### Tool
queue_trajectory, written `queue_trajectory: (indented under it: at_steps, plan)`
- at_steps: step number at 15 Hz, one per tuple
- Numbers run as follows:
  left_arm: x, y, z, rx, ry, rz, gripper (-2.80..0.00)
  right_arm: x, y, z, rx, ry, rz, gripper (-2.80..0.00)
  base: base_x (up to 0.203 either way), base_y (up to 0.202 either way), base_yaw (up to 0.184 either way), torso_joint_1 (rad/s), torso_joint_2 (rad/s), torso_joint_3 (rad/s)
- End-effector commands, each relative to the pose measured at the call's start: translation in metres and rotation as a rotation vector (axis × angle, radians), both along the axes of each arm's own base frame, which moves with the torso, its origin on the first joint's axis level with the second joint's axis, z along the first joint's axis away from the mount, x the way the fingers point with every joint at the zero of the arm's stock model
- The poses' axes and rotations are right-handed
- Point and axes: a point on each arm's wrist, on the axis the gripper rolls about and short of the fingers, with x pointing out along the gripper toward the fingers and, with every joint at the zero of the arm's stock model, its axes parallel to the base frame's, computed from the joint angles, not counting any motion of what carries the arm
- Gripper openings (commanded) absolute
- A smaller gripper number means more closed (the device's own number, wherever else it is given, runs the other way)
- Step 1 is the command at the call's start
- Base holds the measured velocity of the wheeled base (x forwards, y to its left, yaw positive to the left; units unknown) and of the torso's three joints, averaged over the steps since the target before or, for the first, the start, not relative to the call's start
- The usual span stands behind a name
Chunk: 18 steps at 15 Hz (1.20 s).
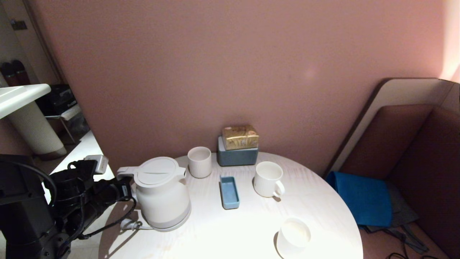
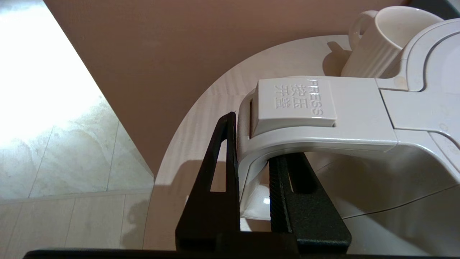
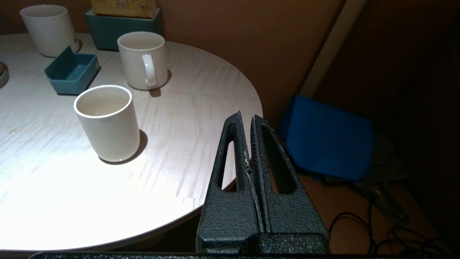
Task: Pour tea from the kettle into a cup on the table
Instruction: Pick up the kettle
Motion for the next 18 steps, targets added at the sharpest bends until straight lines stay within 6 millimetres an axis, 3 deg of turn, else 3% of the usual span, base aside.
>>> queue_trajectory:
  at_steps: [1,13,18]
  plan:
    - [-0.001,0.0,0.009,-0.001,-0.062,0.0,-2.8,0.0,0.0,0.0,-0.001,0.001,0.001,-2.8,0.0,0.0,0.0,0.0,0.0,0.0]
    - [-0.003,0.0,0.011,0.001,-0.067,-0.002,-2.8,0.0,0.0,0.0,-0.001,0.001,0.001,-2.8,0.0,0.0,0.0,0.0,0.0,0.0]
    - [-0.003,-0.005,0.023,0.003,-0.112,-0.019,-2.8,0.0,0.0,0.0,-0.001,0.001,0.001,-2.8,0.0,0.0,0.0,0.0,0.0,0.0]
